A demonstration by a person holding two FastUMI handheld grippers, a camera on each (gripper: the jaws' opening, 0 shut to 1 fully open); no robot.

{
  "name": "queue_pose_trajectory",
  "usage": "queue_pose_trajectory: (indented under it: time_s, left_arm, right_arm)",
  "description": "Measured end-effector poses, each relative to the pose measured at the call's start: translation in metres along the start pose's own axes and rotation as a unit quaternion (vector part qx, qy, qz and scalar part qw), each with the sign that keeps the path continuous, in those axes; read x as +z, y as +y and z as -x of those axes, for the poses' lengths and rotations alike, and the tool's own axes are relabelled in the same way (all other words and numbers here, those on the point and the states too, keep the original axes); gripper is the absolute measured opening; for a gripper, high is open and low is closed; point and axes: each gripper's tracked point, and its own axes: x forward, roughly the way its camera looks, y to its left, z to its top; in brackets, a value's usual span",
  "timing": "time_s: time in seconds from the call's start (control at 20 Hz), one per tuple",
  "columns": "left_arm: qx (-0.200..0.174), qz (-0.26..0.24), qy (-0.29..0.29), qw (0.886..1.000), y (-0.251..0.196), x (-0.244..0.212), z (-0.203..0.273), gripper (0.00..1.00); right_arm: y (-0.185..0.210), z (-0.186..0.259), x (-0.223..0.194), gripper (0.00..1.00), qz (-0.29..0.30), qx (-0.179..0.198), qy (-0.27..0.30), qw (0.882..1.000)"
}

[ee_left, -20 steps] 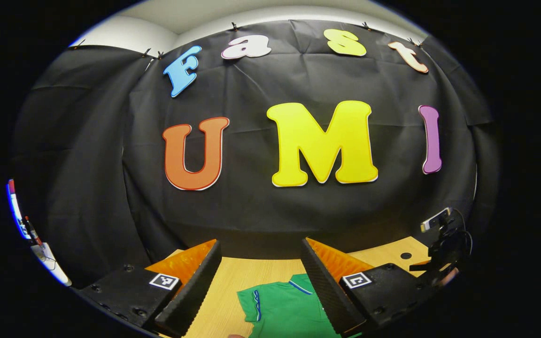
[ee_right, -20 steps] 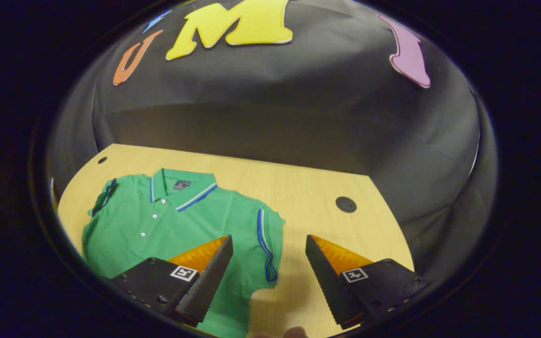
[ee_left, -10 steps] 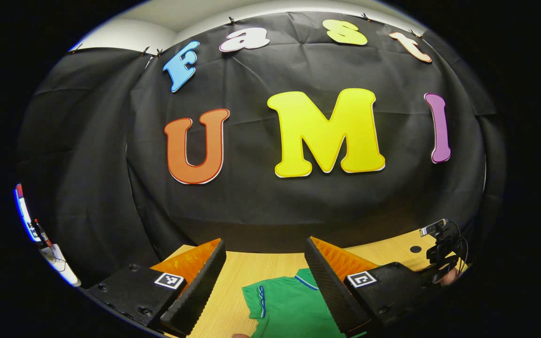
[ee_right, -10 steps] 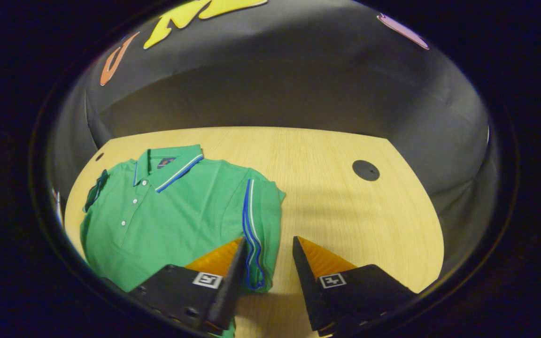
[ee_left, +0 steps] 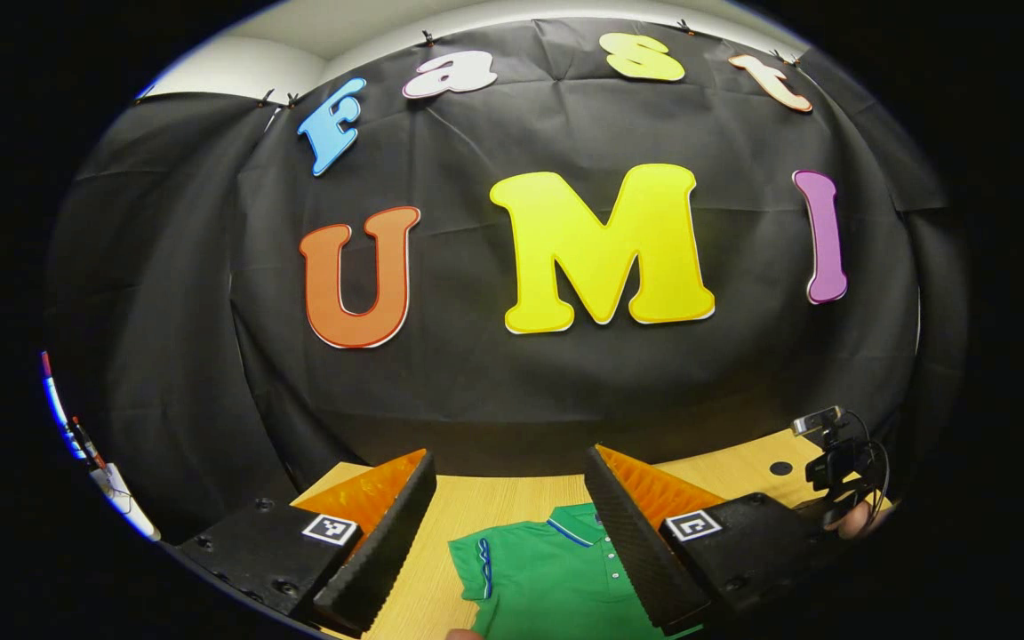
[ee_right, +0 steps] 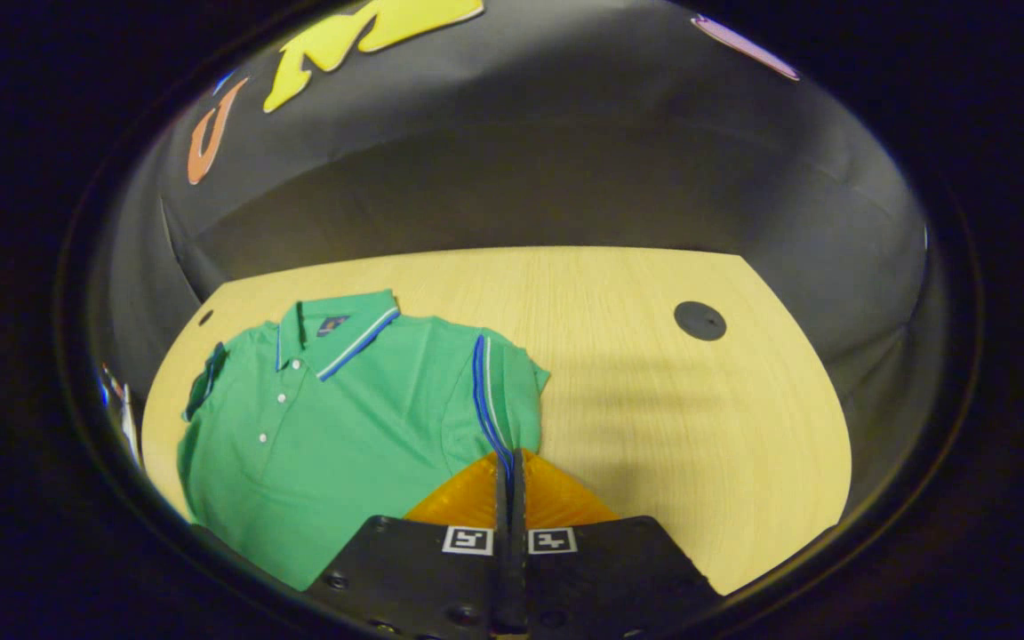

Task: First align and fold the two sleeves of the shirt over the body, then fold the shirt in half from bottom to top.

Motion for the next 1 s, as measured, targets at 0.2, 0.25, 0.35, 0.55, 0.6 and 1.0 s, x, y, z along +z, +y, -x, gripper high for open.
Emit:
queue_pose_trajectory:
  time_s: [0.2, 0.25, 0.35, 0.55, 0.6, 1.0]
  left_arm:
    - [0.001, 0.006, 0.002, 1.0, 0.002, -0.002, 0.0, 1.0]
    - [0.002, 0.009, 0.003, 1.0, 0.004, -0.003, 0.001, 1.0]
    - [0.006, 0.016, 0.004, 1.0, 0.008, -0.004, 0.002, 1.0]
    - [0.022, 0.023, 0.008, 0.999, 0.026, -0.006, 0.01, 1.0]
    - [0.027, 0.025, 0.008, 0.999, 0.032, -0.008, 0.012, 1.0]
    - [0.066, 0.031, 0.027, 0.997, 0.083, -0.02, 0.028, 1.0]
  right_arm:
    - [0.004, 0.018, 0.024, 0.0, -0.02, -0.004, -0.025, 0.999]
    - [0.01, 0.023, 0.03, 0.0, -0.025, -0.001, -0.031, 0.999]
    - [0.031, 0.03, 0.041, 0.0, -0.033, 0.008, -0.037, 0.999]
    - [0.085, 0.034, 0.048, 0.0, -0.048, 0.026, -0.023, 0.998]
    - [0.097, 0.032, 0.047, 0.0, -0.048, 0.029, -0.018, 0.998]
    - [0.179, -0.009, 0.03, 0.0, -0.049, 0.03, 0.013, 0.998]
